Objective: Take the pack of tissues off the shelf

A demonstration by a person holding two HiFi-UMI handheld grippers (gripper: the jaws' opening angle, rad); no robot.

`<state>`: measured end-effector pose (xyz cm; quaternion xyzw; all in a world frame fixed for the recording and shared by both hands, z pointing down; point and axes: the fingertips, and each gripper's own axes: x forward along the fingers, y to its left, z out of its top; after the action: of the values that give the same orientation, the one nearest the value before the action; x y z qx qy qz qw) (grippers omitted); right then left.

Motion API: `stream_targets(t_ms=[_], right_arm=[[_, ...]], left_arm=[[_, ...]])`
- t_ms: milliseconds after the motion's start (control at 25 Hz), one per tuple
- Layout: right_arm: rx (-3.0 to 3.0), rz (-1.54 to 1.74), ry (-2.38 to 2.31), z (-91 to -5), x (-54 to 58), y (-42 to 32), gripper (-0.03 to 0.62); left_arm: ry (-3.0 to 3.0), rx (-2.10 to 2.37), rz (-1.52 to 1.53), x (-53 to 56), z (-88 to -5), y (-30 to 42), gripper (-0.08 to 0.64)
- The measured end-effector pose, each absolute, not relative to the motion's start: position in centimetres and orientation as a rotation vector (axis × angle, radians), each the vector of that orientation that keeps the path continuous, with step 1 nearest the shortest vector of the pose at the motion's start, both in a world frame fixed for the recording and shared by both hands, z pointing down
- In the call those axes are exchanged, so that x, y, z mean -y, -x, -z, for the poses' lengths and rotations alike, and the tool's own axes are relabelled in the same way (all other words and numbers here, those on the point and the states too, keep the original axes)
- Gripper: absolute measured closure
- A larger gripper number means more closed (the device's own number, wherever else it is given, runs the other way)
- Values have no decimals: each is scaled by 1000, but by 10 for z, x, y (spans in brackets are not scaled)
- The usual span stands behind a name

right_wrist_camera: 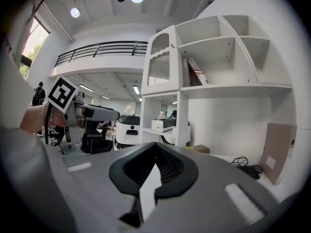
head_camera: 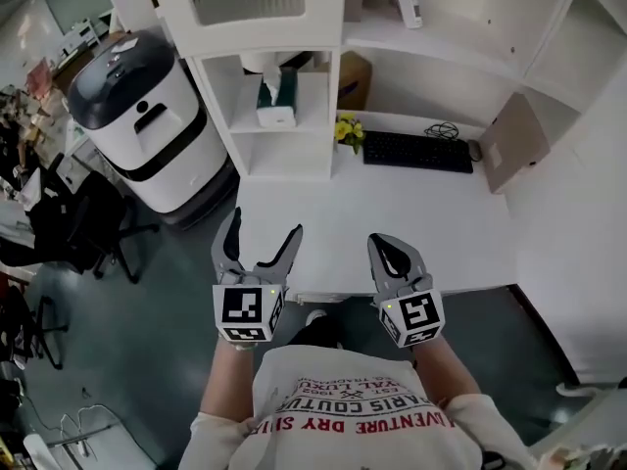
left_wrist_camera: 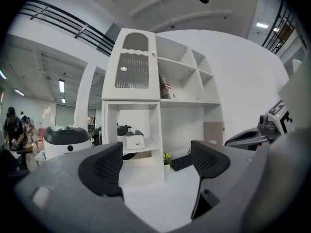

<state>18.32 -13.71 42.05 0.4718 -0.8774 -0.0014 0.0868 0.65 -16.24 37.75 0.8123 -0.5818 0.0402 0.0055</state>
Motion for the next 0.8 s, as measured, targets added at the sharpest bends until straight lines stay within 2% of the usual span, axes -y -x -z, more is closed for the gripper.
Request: stream_targets(t_ms=[400, 800], right_arm=[[2639, 88, -1384, -397, 232, -165, 591], [2642, 88, -1410, -396, 314, -142, 591]], left_arm=[[-2489, 1877, -117, 271, -379, 7, 118], [-2486, 1830, -172, 375, -406, 16, 78]])
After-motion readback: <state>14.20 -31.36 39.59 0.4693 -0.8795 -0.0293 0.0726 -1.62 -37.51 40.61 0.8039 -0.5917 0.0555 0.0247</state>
